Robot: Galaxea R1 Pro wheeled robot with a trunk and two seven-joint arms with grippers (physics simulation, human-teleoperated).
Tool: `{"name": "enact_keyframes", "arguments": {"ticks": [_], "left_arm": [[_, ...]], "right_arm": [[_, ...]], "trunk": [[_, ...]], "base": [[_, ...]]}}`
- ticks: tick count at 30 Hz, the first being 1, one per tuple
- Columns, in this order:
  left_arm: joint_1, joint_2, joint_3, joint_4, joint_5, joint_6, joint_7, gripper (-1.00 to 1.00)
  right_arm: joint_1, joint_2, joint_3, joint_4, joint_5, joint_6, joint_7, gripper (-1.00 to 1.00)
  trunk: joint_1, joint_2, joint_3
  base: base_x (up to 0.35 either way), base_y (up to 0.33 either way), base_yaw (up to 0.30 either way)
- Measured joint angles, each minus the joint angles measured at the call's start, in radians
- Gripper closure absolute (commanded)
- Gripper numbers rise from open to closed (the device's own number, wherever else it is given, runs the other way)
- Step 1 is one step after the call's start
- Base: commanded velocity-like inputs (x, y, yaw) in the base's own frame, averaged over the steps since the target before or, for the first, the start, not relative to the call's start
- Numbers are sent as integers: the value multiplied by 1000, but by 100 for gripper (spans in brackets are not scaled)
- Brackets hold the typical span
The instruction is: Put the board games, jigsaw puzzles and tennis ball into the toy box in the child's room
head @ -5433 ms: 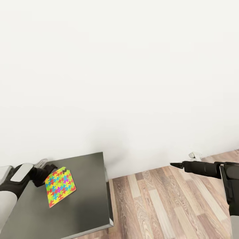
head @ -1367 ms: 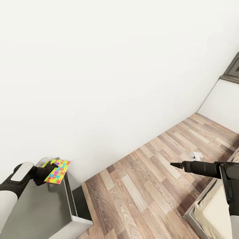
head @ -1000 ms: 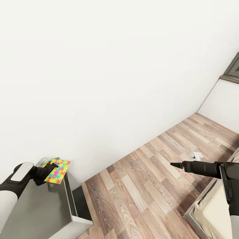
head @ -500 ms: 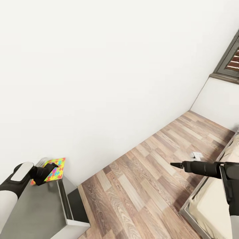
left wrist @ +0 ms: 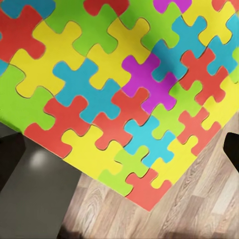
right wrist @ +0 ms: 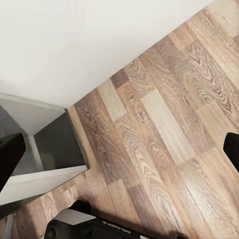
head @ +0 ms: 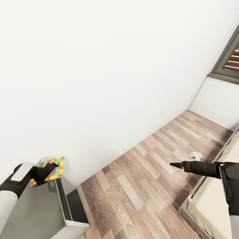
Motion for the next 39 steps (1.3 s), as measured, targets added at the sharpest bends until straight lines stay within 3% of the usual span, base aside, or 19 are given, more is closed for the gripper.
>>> {"name": "enact_keyframes", "arguments": {"ticks": [15, 25, 30, 34, 35, 39], "left_arm": [[14, 1, 2, 0, -1, -3, -30, -100], [18, 1, 5, -11, 0, -1, -36, -100], [57, 5, 10, -82, 5, -1, -38, -100], [132, 10, 21, -223, 10, -6, -50, -100], [133, 10, 21, -224, 9, -6, -50, -100], [174, 12, 51, -298, 11, -7, -60, -100]], "right_arm": [[0, 2, 0, 0, 3, 0, -2, -100], [0, 3, 2, 1, 3, 0, -3, -100], [0, 4, 4, 2, 3, 0, -3, -100], [1, 4, 5, 2, 3, 0, -3, -100], [1, 4, 6, 2, 3, 0, -3, -100], [1, 5, 6, 2, 3, 0, -3, -100]], "trunk": [[0, 0, 0], [0, 0, 0], [0, 0, 0], [0, 0, 0], [0, 0, 0], [0, 0, 0]], "base": [[-6, 0, -3], [-205, 0, 0], [-239, 0, 0], [-114, 0, 0], [-76, 0, 0], [-61, 0, 0]]}}
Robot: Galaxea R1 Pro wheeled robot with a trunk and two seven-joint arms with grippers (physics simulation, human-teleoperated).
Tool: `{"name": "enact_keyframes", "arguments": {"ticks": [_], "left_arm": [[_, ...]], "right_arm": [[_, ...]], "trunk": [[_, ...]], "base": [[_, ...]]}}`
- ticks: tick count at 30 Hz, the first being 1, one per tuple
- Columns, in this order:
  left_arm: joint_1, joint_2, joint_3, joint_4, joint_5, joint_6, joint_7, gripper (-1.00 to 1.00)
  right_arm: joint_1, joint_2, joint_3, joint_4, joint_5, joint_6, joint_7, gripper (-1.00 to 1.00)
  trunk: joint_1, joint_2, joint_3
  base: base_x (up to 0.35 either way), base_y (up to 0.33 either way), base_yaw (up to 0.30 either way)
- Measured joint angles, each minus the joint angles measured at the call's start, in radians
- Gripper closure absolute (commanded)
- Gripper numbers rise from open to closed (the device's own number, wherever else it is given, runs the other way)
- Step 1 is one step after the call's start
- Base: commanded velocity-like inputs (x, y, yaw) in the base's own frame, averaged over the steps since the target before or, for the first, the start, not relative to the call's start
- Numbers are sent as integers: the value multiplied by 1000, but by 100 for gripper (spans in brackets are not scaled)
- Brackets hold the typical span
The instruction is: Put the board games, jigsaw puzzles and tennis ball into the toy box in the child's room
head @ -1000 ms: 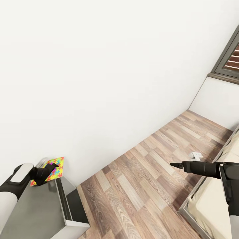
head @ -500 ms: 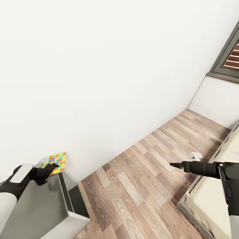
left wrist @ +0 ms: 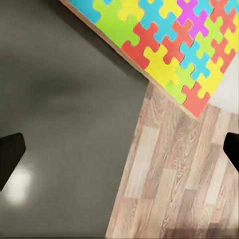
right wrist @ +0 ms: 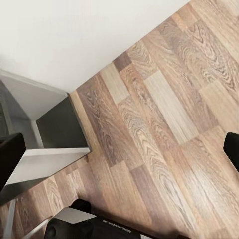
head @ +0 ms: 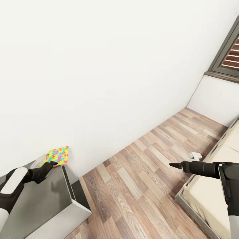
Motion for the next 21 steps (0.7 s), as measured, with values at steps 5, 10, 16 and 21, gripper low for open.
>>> {"name": "enact_keyframes", "arguments": {"ticks": [5, 10, 16, 21], "left_arm": [[54, -1, 74, -99, 0, 3, -12, -100], [141, -5, 160, -269, 1, 8, -21, -100], [180, -17, 176, -389, 5, 9, -22, -100], [195, -54, 178, -483, 13, 12, -16, -100]], "right_arm": [[0, 0, -2, 4, 0, -2, 0, -100], [-1, 0, -2, 29, 1, -4, 0, -100], [-5, 1, -2, 68, 1, -5, -4, -100], [-21, 4, -1, 92, 0, -4, -31, -100]], "trunk": [[0, 0, 0], [0, 0, 0], [0, 0, 0], [0, 0, 0]], "base": [[-33, 0, 0], [-14, 0, 0], [-5, 0, 0], [-2, 0, 0]]}}
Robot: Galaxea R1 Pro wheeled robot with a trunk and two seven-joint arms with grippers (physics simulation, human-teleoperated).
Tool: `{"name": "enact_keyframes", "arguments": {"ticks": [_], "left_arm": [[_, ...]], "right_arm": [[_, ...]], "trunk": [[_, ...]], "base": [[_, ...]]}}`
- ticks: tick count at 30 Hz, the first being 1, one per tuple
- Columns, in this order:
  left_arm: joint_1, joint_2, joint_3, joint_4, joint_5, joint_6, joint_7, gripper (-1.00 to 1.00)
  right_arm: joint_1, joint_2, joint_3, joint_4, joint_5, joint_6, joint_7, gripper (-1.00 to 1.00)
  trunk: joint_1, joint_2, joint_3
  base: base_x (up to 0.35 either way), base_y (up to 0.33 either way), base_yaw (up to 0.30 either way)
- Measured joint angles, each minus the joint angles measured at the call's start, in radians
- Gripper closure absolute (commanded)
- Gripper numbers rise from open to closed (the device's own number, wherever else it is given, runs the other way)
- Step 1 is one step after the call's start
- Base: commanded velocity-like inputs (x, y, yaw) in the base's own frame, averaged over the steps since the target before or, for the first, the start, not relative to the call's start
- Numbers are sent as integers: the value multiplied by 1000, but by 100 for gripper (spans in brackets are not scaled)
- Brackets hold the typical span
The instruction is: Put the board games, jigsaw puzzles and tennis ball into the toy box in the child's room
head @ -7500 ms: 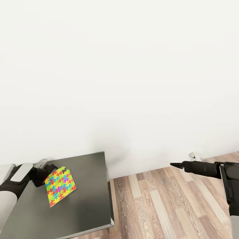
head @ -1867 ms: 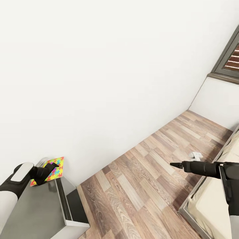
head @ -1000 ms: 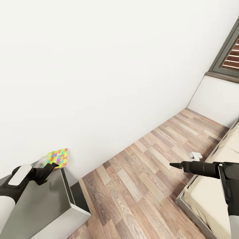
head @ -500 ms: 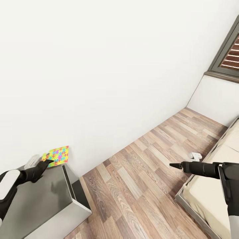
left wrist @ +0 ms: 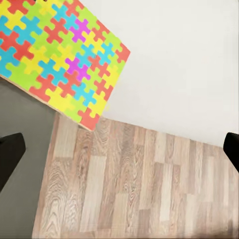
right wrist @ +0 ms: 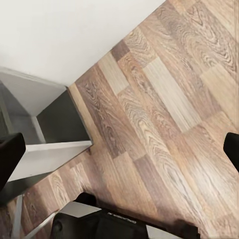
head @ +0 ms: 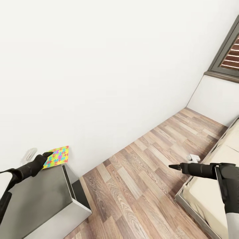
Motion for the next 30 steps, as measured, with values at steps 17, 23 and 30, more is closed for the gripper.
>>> {"name": "enact_keyframes", "arguments": {"ticks": [17, 23, 30], "left_arm": [[-36, -201, -192, -183, 5, 52, 238, -100], [-41, -263, -271, -195, 4, 56, 289, -100], [-54, -304, -323, -201, 3, 60, 311, -100]], "right_arm": [[-277, 53, -41, 529, -24, 3, -346, -100], [-367, 63, -128, 720, -58, -56, -455, -100], [-409, 79, -177, 810, -76, -131, -506, -100]], "trunk": [[0, 0, 0], [0, 0, 0], [0, 0, 0]], "base": [[0, 0, 0], [0, 0, -18], [0, 0, -92]]}}
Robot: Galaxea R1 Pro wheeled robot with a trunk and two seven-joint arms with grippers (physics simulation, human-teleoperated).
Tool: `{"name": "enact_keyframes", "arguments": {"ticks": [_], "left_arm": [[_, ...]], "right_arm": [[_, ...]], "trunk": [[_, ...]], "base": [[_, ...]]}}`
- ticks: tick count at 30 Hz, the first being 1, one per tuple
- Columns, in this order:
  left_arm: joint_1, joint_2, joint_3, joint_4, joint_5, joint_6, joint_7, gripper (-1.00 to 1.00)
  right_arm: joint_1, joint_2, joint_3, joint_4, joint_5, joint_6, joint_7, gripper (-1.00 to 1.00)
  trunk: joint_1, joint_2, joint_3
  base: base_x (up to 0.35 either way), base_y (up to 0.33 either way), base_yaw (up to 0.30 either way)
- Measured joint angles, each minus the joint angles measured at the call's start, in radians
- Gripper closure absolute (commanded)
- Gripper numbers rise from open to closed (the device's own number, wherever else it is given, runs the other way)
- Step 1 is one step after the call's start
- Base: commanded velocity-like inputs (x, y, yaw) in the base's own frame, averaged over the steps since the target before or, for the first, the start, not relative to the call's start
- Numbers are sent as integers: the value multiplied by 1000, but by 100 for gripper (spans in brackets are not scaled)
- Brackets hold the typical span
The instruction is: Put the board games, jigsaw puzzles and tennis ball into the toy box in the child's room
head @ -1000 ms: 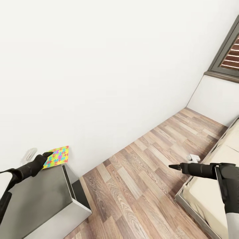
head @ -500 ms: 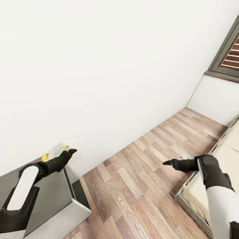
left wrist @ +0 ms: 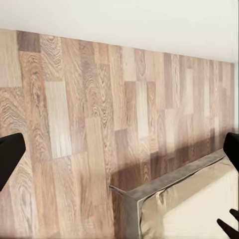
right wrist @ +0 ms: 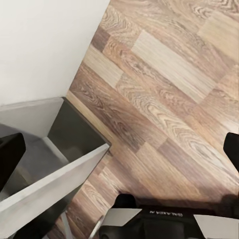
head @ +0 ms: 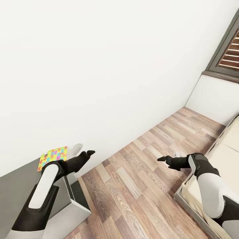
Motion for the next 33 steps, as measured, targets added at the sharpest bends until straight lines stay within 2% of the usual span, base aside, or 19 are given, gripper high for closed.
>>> {"name": "enact_keyframes", "arguments": {"ticks": [11, 21, 26, 27, 33], "left_arm": [[-12, -27, -17, -1, 10, 8, 8, -100], [-18, -34, -23, -2, 12, 9, 11, -100], [-18, -32, -23, -2, 12, 10, 11, -100], [-17, -19, -14, -2, 11, 11, 10, -100], [-13, -7, 7, -2, 12, 11, 8, -100]], "right_arm": [[-17, 34, -18, 32, -5, -35, -16, -100], [-20, 38, -24, 34, -6, -39, -19, -100], [-22, 43, -24, 33, -5, -42, -20, -100], [-27, 47, -19, 32, -5, -41, -20, -100], [-30, 48, -11, 33, -4, -39, -12, -100]], "trunk": [[0, 0, 0], [0, 0, 1], [0, 0, 1], [0, 0, 2], [0, 0, 2]], "base": [[0, 0, -148], [0, 0, -90], [0, 0, -32], [0, 0, 33], [0, 0, 141]]}}
